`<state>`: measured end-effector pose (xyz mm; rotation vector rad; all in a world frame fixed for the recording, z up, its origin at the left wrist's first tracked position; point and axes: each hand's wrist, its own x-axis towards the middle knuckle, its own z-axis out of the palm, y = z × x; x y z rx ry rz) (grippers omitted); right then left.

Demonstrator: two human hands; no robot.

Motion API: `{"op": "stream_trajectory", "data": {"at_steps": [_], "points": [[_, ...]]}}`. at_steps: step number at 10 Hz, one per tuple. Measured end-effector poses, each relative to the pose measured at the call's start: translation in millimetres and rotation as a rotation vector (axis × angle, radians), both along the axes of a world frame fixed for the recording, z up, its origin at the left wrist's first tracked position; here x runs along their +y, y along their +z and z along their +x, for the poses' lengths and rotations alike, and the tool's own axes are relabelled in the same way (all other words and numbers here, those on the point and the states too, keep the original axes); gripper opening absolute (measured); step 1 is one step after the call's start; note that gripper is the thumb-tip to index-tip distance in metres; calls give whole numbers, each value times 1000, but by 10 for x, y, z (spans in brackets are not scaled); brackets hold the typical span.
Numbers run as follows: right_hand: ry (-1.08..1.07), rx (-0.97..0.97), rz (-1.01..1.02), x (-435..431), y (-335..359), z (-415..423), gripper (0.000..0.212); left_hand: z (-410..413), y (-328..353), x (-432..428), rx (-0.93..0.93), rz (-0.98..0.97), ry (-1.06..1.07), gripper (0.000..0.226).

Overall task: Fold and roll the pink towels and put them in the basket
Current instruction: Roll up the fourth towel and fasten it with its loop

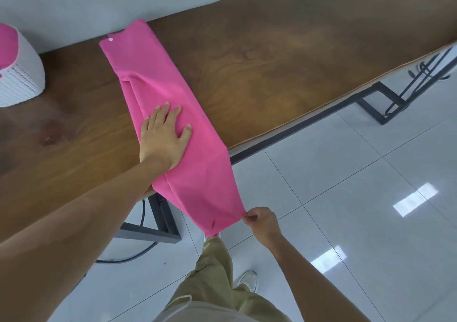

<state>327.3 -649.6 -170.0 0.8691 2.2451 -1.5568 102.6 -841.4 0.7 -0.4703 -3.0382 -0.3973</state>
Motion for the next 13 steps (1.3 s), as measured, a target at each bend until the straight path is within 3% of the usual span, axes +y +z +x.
{"op": "stream_trajectory", "data": {"at_steps": [3, 6, 7, 8, 9, 11, 13], "points": [[50, 82, 181, 243, 298, 19, 9, -18, -12, -6, -4, -1, -4, 64], [254, 298, 85, -456, 634, -141, 21, -15, 11, 10, -13, 14, 0, 64], [218, 338, 169, -842, 541, -165, 28, -15, 15, 14, -12, 19, 4, 64], [129, 365, 313, -1061, 386, -241, 22, -11, 0, 13, -10, 14, 13, 64], [47, 329, 368, -1170, 259, -361, 15, -21, -8, 2, -5, 14, 14, 64], [8, 330, 407, -1228, 181, -605, 24, -32, -29, -2, 12, 18, 14, 64], [-110, 187, 487, -1359, 22, -719, 20, -24, -25, 15, 22, 24, 22, 63]]}}
